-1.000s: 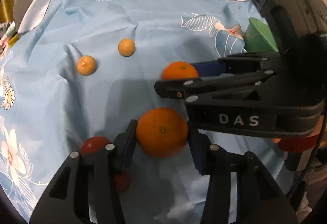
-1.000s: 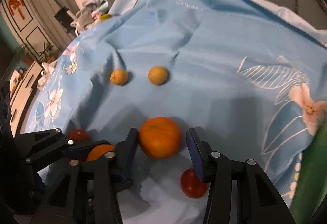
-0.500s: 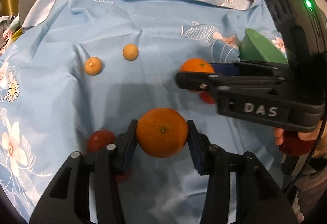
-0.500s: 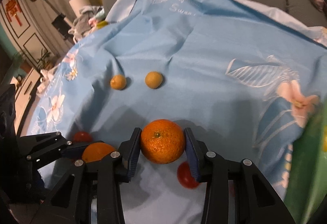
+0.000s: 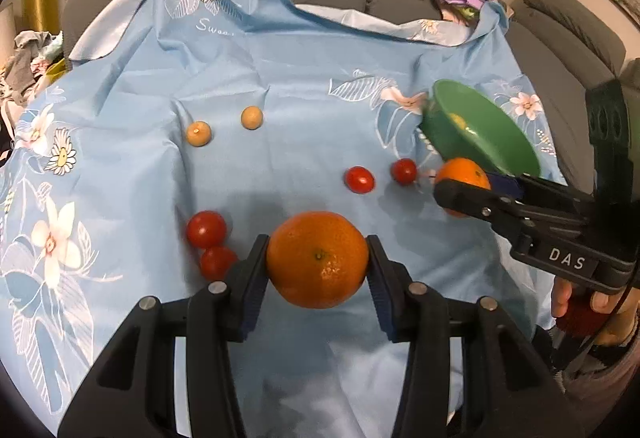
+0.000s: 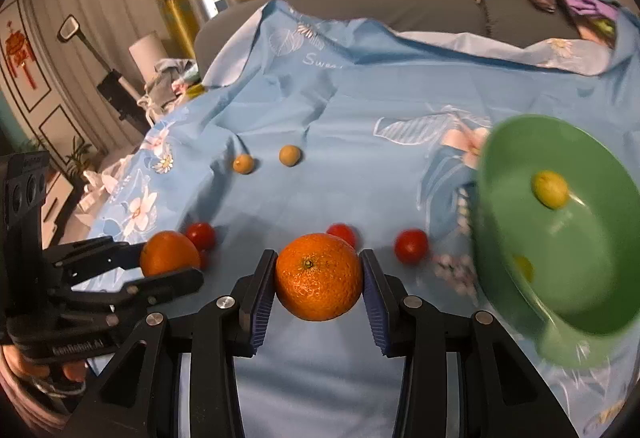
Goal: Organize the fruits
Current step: 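Carry both oranges over the green bowl and open both grippers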
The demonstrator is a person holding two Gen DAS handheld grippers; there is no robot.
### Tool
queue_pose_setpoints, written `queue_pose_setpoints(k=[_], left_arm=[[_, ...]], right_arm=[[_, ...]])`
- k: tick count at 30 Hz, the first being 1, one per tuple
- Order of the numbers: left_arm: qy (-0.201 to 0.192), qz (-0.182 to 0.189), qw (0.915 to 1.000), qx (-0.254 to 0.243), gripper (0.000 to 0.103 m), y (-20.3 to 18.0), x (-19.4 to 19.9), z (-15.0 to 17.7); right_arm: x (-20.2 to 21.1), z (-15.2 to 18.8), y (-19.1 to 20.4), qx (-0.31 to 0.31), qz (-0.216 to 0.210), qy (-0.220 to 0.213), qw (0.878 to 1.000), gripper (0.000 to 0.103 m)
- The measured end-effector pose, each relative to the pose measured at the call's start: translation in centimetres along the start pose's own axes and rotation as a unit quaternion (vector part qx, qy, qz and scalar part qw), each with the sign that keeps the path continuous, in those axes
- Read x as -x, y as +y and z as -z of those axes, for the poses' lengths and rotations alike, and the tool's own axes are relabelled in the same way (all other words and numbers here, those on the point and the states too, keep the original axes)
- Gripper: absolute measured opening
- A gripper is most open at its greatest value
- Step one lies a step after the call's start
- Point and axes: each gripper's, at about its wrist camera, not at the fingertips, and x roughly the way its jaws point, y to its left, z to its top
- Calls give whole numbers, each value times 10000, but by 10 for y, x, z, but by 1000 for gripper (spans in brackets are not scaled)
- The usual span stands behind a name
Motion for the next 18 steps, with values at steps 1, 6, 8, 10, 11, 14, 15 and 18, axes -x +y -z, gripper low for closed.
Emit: queue_pose_setpoints(k=[1,6,8,10,11,14,15,18], left_arm=[[-20,1,10000,-9,46,-2,4,2],[-115,28,9999,-87,46,-15,20,6],[-151,38,9998,-138,46,-22,25,7],[-169,55,9997,-181,46,-26,28,6],[-181,71,9996,-214,46,-29,30,5],[-198,114,9992,-325,46,-40,31,2],[-198,123,9991,-368,46,-44,31,1],[-177,213,9982,-529,46,-59,28,-5]], right_arm=[[6,3,0,2,21,-43,10000,43],[27,10,1,-13,15,-219,9998,43],[34,14,1,-18,-16,-268,9996,43],[40,17,1,-17,-18,-323,9995,43],[42,18,0,-20,-22,-342,9994,43],[49,22,-4,-106,-74,-402,9991,43],[50,22,-7,-158,-99,-426,9989,43],[58,27,-14,-262,-70,-513,9983,43]])
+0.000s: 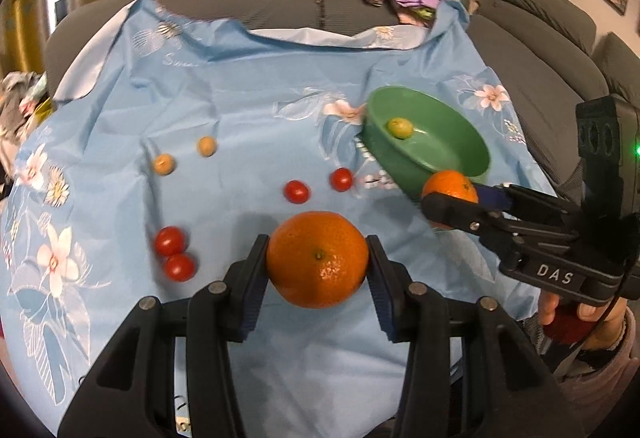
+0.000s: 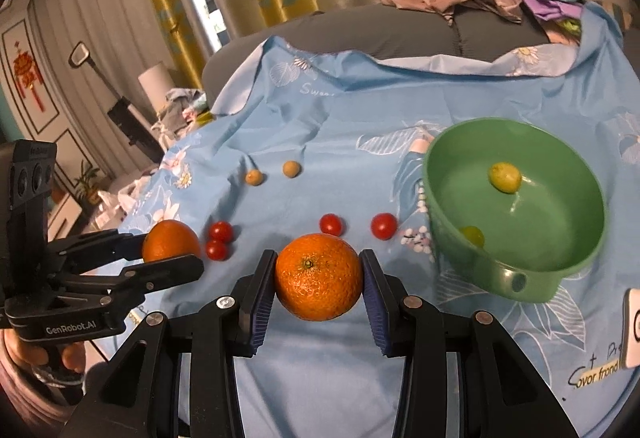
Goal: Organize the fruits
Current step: 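Carry both oranges over the green bowl and open both grippers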
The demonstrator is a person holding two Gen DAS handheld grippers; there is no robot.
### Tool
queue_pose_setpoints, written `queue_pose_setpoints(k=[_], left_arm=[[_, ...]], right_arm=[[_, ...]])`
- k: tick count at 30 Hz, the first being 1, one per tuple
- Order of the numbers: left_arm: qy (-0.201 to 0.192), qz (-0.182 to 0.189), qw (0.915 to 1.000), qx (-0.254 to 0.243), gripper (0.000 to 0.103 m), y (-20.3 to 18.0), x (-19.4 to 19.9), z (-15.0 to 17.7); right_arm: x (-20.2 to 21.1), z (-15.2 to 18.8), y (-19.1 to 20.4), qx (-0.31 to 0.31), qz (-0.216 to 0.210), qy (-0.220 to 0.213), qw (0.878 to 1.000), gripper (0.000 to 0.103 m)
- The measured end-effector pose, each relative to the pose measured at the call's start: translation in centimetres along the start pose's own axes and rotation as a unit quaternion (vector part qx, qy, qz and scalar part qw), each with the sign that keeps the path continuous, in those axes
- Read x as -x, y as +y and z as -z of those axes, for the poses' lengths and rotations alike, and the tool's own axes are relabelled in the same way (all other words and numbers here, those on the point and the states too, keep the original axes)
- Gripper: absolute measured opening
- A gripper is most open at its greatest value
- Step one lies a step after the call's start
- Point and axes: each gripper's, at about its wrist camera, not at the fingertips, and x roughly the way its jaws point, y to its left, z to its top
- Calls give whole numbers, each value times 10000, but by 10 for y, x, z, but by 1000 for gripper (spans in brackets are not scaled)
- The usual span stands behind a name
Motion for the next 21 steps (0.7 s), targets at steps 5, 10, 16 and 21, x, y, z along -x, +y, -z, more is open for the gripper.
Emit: queue_pose_setpoints(k=[5,10,16,21], left_arm=[[-18,210,9993,-302,46,-27,-9,-17],[3,432,9972,-612,46,-57,-23,-40],[25,695,9942,-816,46,-86,-50,-73],[70,818,9925,-903,46,-104,-77,-96]], right_arm=[[12,3,-22,-235,100,-146,9996,43],[23,3,-44,-459,283,-327,9980,43],[32,-1,-80,-784,478,-519,9944,43],[37,-8,-108,-964,708,-688,9904,43]])
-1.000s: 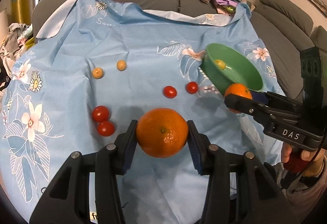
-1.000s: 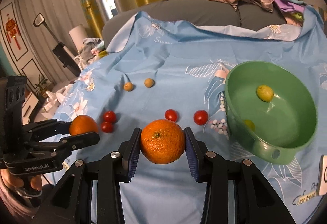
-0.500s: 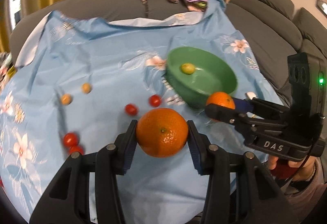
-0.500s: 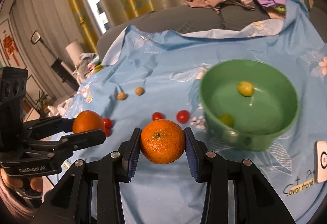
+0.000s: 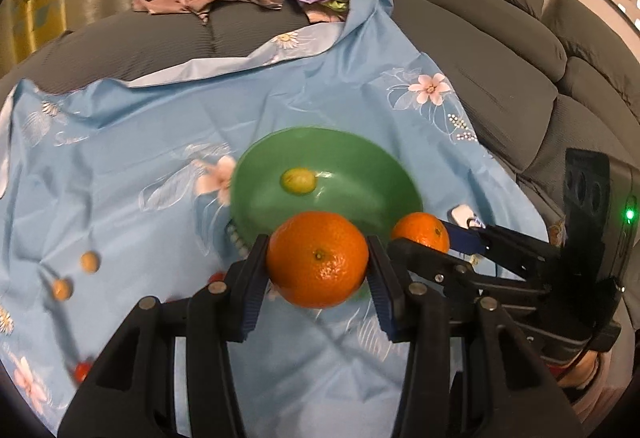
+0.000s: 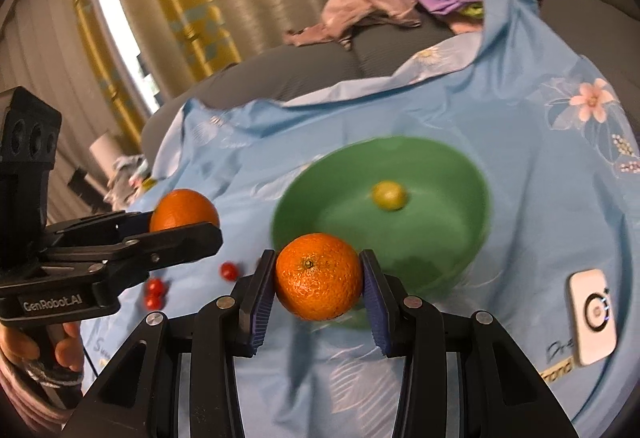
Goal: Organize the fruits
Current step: 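Carry both oranges over the green bowl and open both grippers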
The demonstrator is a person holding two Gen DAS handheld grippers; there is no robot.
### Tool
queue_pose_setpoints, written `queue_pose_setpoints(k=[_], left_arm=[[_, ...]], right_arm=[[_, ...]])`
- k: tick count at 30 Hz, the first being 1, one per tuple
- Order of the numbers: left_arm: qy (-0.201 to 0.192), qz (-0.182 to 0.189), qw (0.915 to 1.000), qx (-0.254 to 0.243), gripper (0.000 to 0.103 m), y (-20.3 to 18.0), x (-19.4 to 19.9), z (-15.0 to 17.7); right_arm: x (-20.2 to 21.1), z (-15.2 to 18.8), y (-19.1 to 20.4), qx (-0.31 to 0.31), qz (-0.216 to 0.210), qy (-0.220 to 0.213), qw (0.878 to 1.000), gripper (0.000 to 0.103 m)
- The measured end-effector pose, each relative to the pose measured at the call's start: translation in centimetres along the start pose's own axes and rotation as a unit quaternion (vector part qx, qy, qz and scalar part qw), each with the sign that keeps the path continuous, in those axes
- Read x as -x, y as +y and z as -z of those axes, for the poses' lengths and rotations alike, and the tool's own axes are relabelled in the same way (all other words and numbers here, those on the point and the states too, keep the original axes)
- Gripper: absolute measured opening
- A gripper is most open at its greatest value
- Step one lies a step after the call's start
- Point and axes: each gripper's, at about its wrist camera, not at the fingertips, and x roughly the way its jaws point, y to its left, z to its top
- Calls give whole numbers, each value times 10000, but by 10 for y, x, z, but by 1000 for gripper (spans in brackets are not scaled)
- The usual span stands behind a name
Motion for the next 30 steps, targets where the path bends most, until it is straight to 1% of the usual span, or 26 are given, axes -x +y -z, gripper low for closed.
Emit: queue_pose_setpoints(k=[6,11,17,23,26,30], left_arm=[[169,-27,9998,-84,46,-5,-36,-15],[375,-113,9992,-81,46,-2,-63,-17],[580,-295,9978,-82,47,5,-85,-14],[730,-503,9960,-98,47,9,-94,-10],[768,-533,9956,-88,48,9,-95,-8],[681,-602,9958,-127,55,7,-87,-8]], right_arm=[[-12,-10,-21,-84,228,-21,9997,43],[-29,-14,-32,-48,404,142,9991,43],[-43,-12,-37,88,631,352,9973,43],[-48,-9,-34,257,761,520,9954,43],[-48,-9,-33,300,814,536,9948,43],[-41,-11,-29,383,952,505,9934,44]])
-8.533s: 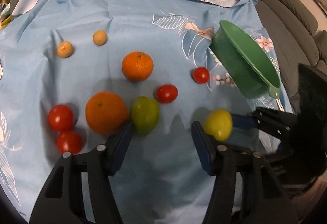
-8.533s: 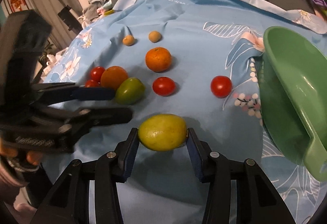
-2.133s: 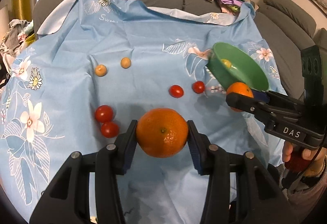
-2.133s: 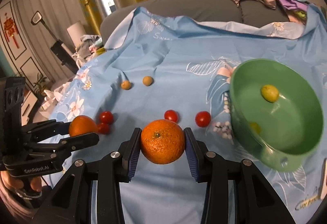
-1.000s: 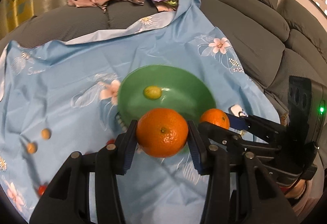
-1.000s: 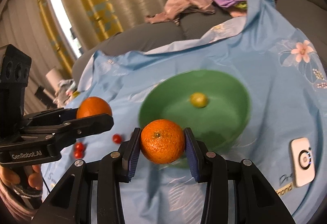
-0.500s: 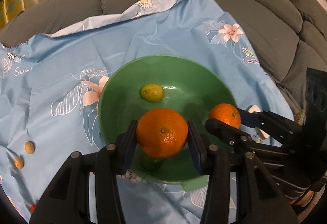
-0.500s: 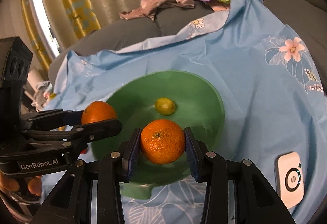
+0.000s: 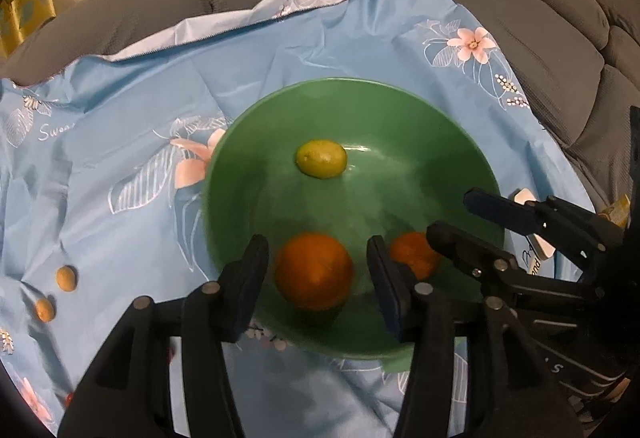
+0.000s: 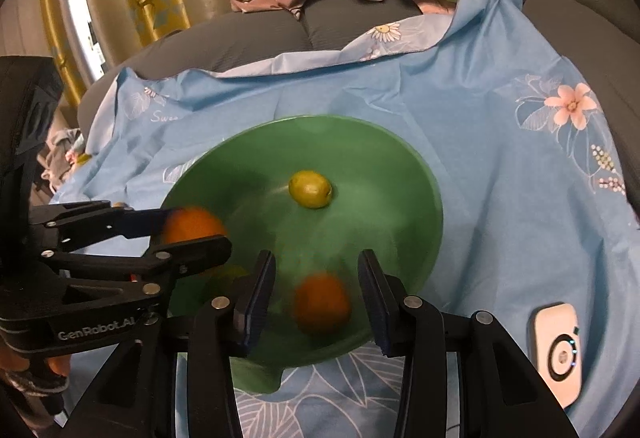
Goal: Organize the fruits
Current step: 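Carry both oranges over the green bowl and open both grippers, then withdraw both grippers from the bowl and move toward the red cherry tomatoes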
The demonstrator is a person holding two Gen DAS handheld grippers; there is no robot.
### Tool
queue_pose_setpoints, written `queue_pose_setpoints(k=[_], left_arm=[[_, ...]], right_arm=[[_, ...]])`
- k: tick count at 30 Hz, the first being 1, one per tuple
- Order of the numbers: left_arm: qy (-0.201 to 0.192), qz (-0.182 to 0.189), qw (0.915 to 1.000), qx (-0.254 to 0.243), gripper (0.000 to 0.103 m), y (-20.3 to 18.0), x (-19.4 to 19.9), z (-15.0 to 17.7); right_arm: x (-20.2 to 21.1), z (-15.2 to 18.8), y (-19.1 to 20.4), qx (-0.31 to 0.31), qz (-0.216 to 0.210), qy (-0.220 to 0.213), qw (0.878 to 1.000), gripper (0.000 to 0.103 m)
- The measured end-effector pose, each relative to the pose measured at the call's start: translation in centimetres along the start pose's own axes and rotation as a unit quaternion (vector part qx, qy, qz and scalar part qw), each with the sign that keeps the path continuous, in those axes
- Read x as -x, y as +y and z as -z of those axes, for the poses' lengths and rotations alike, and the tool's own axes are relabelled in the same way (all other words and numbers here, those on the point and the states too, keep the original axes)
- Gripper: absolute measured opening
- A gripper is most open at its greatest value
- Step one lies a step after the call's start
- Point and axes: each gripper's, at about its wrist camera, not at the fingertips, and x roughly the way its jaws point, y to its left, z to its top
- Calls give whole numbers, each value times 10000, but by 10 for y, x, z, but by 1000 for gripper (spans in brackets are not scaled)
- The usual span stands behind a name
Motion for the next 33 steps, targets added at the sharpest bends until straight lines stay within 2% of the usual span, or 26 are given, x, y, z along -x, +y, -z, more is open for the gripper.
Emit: queue_pose_setpoints(k=[4,11,17,22,28,33], left_arm=[[-161,54,9998,63,69,1,16,1],[-440,-60,9989,119,80,6,60,27],[-533,-397,9970,384,81,31,100,67],[-626,-743,9920,807,82,65,133,111],[-410,-1085,9865,1155,82,95,152,168],[-301,-1173,9808,1531,82,118,166,208]], right_arm=[[11,0,-1,-56,82,-43,9999,45],[39,13,9,-11,-133,-126,9998,45],[58,28,15,-39,-389,-129,9992,45],[66,34,28,91,-464,-108,9988,45],[68,41,55,336,-726,-45,9968,45],[63,46,85,691,-885,84,9936,45]])
